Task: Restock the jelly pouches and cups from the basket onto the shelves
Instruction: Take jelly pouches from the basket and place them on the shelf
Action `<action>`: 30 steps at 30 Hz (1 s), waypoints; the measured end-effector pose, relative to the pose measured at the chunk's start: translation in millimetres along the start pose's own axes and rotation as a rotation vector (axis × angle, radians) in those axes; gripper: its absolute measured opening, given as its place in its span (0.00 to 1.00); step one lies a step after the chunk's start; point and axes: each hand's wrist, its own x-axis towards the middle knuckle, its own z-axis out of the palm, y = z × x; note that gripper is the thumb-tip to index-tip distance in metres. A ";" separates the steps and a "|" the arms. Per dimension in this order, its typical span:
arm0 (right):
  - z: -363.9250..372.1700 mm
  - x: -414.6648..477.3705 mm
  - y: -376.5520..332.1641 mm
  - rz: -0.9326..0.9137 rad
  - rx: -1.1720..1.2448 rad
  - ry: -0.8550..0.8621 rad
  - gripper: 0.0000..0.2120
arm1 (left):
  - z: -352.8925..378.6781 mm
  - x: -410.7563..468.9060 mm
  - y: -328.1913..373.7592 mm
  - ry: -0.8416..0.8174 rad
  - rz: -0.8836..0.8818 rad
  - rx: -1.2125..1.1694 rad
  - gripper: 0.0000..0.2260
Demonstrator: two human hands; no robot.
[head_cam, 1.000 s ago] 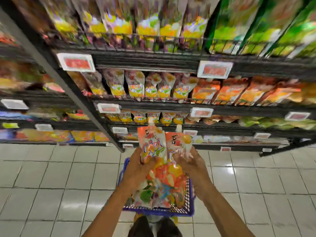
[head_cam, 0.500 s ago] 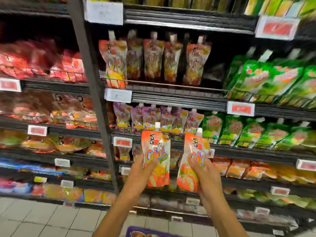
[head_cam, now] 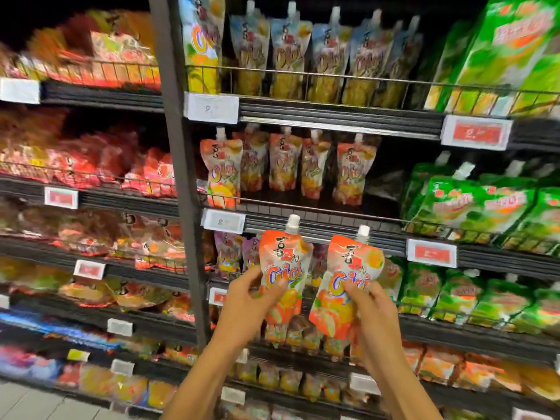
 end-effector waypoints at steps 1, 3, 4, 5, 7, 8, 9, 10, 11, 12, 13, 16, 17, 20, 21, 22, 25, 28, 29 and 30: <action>3.5 4.0 -5.6 -0.040 -0.014 0.003 0.05 | -2.6 7.0 4.1 0.020 0.018 -0.002 0.11; 11.1 12.0 -15.8 -0.152 -0.087 0.008 0.08 | -8.8 21.2 12.2 0.078 0.048 -0.023 0.08; 16.9 15.8 -21.7 -0.205 -0.142 0.010 0.09 | -12.0 28.4 16.8 0.100 0.057 -0.042 0.08; 21.5 19.6 -26.2 -0.248 -0.189 0.011 0.10 | -15.2 35.0 21.5 0.118 0.064 -0.058 0.07; 34.8 27.4 -32.9 -0.304 -0.202 0.018 0.11 | -24.0 49.8 30.6 0.150 0.079 -0.076 0.07; 42.6 31.3 -35.8 -0.332 -0.191 0.019 0.11 | -28.5 58.2 34.7 0.168 0.083 -0.087 0.06; 50.1 36.0 -38.2 -0.357 -0.180 0.021 0.12 | -33.2 67.2 38.3 0.190 0.088 -0.102 0.06; 56.8 40.6 -41.2 -0.378 -0.168 0.027 0.13 | -36.4 76.7 41.5 0.215 0.096 -0.114 0.07; 64.2 45.2 -44.8 -0.398 -0.155 0.039 0.14 | -40.4 86.1 44.4 0.238 0.111 -0.121 0.07; 71.4 49.7 -48.7 -0.419 -0.139 0.053 0.15 | -43.6 95.7 47.1 0.257 0.133 -0.125 0.07; 77.5 54.4 -51.9 -0.443 -0.134 0.069 0.14 | -46.8 104.7 50.1 0.272 0.159 -0.128 0.07; 95.3 65.8 -59.7 -0.532 -0.164 0.119 0.12 | -54.5 130.7 57.4 0.307 0.271 -0.061 0.08; 100.7 69.4 -60.7 -0.550 -0.148 0.134 0.12 | -56.8 139.1 59.4 0.315 0.303 -0.032 0.09; 114.4 79.7 -63.0 -0.597 -0.079 0.181 0.15 | -58.1 163.3 61.8 0.323 0.353 0.023 0.12; 117.6 83.8 -63.5 -0.613 -0.074 0.201 0.15 | -57.4 170.0 61.3 0.318 0.356 0.029 0.12; 120.4 87.8 -63.8 -0.626 -0.074 0.218 0.14 | -56.1 175.8 60.2 0.313 0.351 0.035 0.13; 126.7 98.0 -65.8 -0.656 -0.039 0.236 0.14 | -54.3 187.9 54.6 0.293 0.337 0.076 0.14; 129.5 108.6 -67.9 -0.668 -0.004 0.250 0.15 | -54.6 192.8 47.8 0.304 0.362 0.164 0.08; 129.2 112.1 -67.9 -0.670 -0.001 0.252 0.15 | -54.8 193.9 45.8 0.325 0.369 0.217 0.07; 128.7 115.2 -67.5 -0.670 0.001 0.253 0.16 | -54.9 194.1 44.2 0.353 0.367 0.268 0.08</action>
